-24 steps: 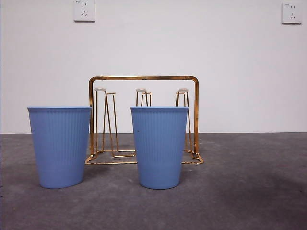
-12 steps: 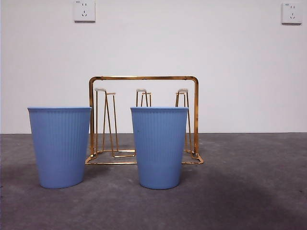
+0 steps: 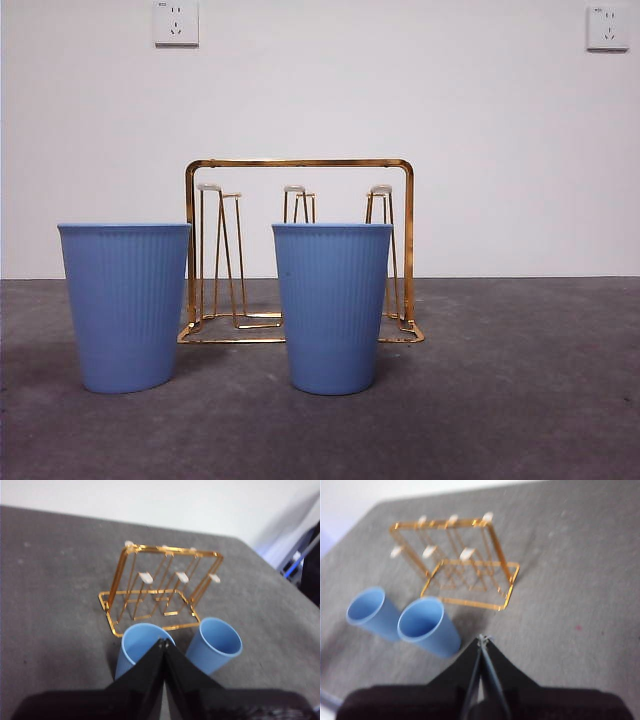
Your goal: Pick up cup 1,put cup 1 in the cup rack,pick up cup 2,put cup 2 in the cup rack
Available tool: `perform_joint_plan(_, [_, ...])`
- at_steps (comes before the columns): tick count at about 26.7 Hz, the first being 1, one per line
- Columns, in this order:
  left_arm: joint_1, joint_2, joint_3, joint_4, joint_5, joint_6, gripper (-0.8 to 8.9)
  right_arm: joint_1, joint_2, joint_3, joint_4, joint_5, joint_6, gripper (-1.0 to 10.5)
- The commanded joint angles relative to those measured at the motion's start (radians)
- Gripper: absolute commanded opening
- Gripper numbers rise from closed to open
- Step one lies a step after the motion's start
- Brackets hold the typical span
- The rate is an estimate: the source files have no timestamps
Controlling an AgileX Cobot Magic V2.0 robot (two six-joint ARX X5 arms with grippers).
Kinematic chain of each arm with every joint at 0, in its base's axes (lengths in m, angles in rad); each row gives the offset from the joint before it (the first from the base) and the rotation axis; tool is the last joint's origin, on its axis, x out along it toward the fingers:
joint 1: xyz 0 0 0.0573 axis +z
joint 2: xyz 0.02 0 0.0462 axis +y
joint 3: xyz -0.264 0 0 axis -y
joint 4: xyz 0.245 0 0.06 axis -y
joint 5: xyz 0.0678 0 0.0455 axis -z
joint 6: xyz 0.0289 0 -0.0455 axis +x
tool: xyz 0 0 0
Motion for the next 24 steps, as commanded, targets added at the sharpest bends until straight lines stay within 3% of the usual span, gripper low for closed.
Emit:
perform_joint_plan(1, [-0.009,0.039,0.050,-0.051,0.012,0.064,-0.07,0.001,0.054,0.073,-0.090,-0.008,-0.112,-0.1])
perform_joint_plan(4, [-0.021,0.085,0.097,-0.100,0.038,0.091,-0.06,0.001,0.112,0.138,-0.180,-0.008,-0.167,-0.1])
perform_joint_plan(11, [-0.060,0.156,0.135,-0.116,0.070,0.126,0.09,0.001,0.182,0.196,-0.218,-0.018,-0.166,0.2])
perform_joint_plan(13, [-0.069,0.168,0.135,-0.116,0.079,0.127,1.32,0.001,0.189,0.200,-0.218,-0.027,-0.163,1.2])
perform_joint_plan(14, [-0.072,0.174,0.135,-0.116,0.079,0.128,2.66,0.001,0.194,0.201,-0.217,-0.033,-0.162,2.1])
perform_joint_plan(16, [-0.081,0.191,0.135,-0.115,0.080,0.123,6.98,0.001,0.209,0.201,-0.217,-0.069,-0.159,4.6])
perform_joint_plan(17, [-0.083,0.200,0.135,-0.115,0.081,0.108,7.54,0.002,0.219,0.201,-0.213,-0.090,-0.151,5.2])
perform_joint_plan(20, [-0.092,0.227,0.135,-0.099,0.150,0.106,7.53,0.025,0.268,0.202,-0.173,-0.161,-0.116,5.3])
perform_joint_plan(24, [-0.137,0.260,0.135,-0.041,0.223,0.074,7.53,0.137,0.383,0.239,-0.127,-0.160,-0.079,5.3])
